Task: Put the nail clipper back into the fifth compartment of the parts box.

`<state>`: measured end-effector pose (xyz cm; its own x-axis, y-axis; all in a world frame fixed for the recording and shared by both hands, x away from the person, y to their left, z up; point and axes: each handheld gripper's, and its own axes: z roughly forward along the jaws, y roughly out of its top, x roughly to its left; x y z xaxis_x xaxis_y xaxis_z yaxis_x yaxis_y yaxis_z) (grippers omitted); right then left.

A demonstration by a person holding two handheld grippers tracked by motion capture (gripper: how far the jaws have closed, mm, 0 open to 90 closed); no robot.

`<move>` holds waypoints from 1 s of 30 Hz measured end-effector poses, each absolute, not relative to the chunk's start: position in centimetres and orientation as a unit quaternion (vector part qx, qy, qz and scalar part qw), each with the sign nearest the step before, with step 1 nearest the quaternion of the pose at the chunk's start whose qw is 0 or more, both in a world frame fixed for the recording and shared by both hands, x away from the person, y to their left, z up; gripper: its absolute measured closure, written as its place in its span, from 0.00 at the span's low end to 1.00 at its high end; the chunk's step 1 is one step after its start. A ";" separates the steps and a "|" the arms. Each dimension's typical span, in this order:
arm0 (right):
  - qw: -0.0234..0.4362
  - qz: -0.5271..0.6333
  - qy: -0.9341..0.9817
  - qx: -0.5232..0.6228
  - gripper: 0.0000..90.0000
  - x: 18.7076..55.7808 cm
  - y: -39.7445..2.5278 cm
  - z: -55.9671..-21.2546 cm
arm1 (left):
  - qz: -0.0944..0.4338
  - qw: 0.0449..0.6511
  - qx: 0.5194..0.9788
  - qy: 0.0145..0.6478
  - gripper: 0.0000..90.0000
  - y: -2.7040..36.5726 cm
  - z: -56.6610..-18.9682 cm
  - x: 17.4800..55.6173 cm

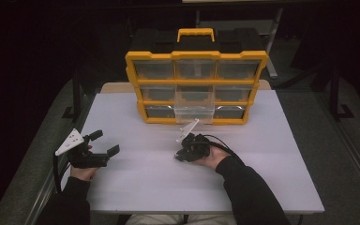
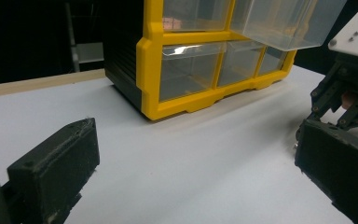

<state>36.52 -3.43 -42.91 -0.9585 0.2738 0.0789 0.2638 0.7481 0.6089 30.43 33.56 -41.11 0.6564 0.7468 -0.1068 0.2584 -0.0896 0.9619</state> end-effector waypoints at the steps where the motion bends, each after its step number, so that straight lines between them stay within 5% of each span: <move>1: 0.006 0.325 0.934 0.146 0.85 36.5 -3.5 -42.8 | 0.213 0.573 0.707 0.356 0.00 33.6 -41.1 30.4; 30: -0.002 0.360 0.919 0.162 0.85 35.2 -5.2 -38.8 | 0.207 0.578 0.701 0.362 0.00 33.6 -41.3 30.6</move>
